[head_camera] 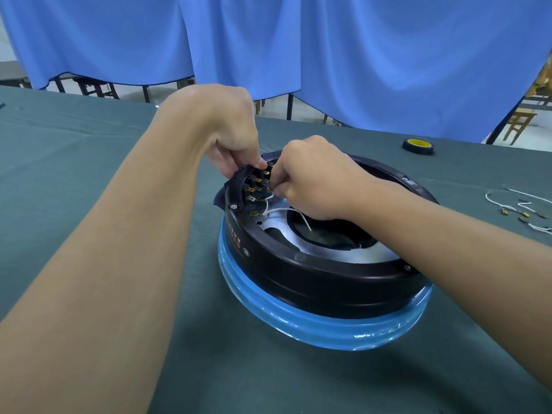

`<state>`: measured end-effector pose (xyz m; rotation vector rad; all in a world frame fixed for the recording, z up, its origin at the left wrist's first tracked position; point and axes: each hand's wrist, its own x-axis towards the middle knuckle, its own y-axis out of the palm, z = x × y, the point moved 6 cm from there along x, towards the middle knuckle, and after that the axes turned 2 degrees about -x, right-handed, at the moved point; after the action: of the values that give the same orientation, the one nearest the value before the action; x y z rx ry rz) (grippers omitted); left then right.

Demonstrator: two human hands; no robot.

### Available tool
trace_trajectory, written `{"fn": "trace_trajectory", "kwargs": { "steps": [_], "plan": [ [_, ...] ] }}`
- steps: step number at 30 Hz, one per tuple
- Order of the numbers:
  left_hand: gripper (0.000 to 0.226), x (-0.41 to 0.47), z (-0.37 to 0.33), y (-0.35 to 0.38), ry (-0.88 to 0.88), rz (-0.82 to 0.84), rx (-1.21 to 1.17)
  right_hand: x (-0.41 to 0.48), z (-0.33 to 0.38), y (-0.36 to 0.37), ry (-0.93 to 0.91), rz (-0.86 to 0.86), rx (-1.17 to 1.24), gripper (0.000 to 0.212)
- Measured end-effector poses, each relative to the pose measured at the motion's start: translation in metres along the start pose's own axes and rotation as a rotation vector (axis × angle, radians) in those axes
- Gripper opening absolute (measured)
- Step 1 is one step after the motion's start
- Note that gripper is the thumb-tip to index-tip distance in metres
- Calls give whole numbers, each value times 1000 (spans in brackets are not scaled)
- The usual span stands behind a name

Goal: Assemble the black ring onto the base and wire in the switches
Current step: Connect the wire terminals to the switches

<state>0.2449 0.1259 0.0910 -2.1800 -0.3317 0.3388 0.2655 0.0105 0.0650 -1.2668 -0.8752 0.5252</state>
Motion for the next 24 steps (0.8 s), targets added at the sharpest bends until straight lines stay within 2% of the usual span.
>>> {"fn": "trace_trajectory", "kwargs": {
  "steps": [7, 10, 13, 16, 24],
  "plan": [
    [22, -1, 0, 1, 4, 2, -3, -1, 0, -1, 18, -16, 2, 19],
    [23, -2, 0, 1, -8, 4, -12, -2, 2, -6, 17, 3, 88, 19],
    [16, -4, 0, 0, -11, 1, 10, -4, 3, -17, 16, -56, 194, 17],
    [12, -5, -1, 0, -11, 4, 18, -8, 10, -11, -23, 16, 189, 8],
    [17, -3, 1, 1, -33, 10, 2, -5, 10, -4, -38, 68, 172, 13]
  ]
}}
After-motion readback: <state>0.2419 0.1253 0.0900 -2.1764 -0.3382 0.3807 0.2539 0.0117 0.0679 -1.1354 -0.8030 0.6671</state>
